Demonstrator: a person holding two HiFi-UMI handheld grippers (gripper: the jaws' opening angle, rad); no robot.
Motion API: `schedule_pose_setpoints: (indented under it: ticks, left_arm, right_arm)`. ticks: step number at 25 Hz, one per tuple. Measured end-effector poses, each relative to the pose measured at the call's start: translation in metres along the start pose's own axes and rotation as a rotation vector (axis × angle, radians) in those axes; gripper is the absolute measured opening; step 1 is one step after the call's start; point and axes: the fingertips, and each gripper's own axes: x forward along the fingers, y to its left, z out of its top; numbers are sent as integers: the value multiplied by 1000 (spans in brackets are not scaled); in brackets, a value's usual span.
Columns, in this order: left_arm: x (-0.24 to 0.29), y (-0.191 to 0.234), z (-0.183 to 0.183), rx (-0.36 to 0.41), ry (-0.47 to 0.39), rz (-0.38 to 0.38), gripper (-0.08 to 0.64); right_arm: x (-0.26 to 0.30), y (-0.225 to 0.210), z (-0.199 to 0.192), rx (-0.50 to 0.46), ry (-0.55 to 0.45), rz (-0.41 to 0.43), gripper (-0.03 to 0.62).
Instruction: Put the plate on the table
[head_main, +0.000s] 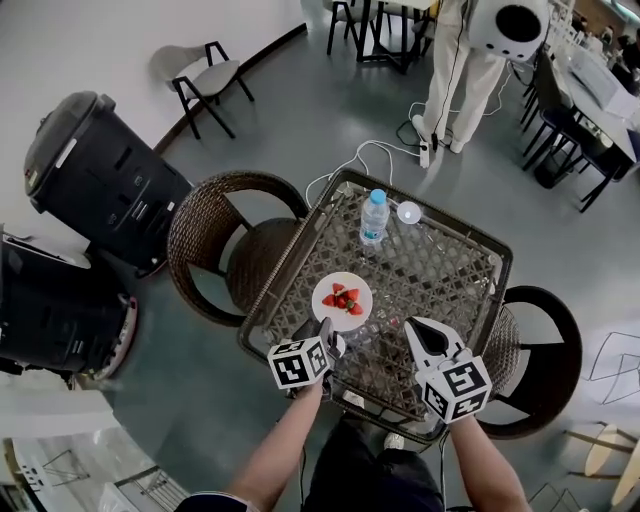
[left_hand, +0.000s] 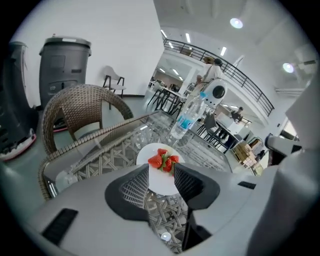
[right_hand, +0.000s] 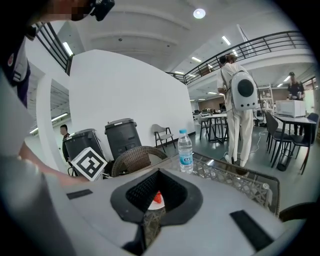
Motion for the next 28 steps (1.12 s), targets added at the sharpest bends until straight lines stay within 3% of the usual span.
schedule_pose_setpoints:
  ticks: [2,7,10,18,28]
  left_arm:
    - [-14,-11,10,67,-49,-29,159]
    - [-53,-41,34,268,-176,-79,19]
    - [-73,-61,42,354,-229,-133,8]
    - [-123,-107,66,467,-355,-293,8]
    - [-150,-120,84,502,-418,-348,8]
  right_arm:
    - [2,5,5,-5,-11,12,5]
    - [6,22,19,-20,-45,45,5]
    - [6,31,26,-25,-65,61,5]
    - [6,58,53,-64,-133,107,5]
    - [1,75,74,-95,-188,126,5]
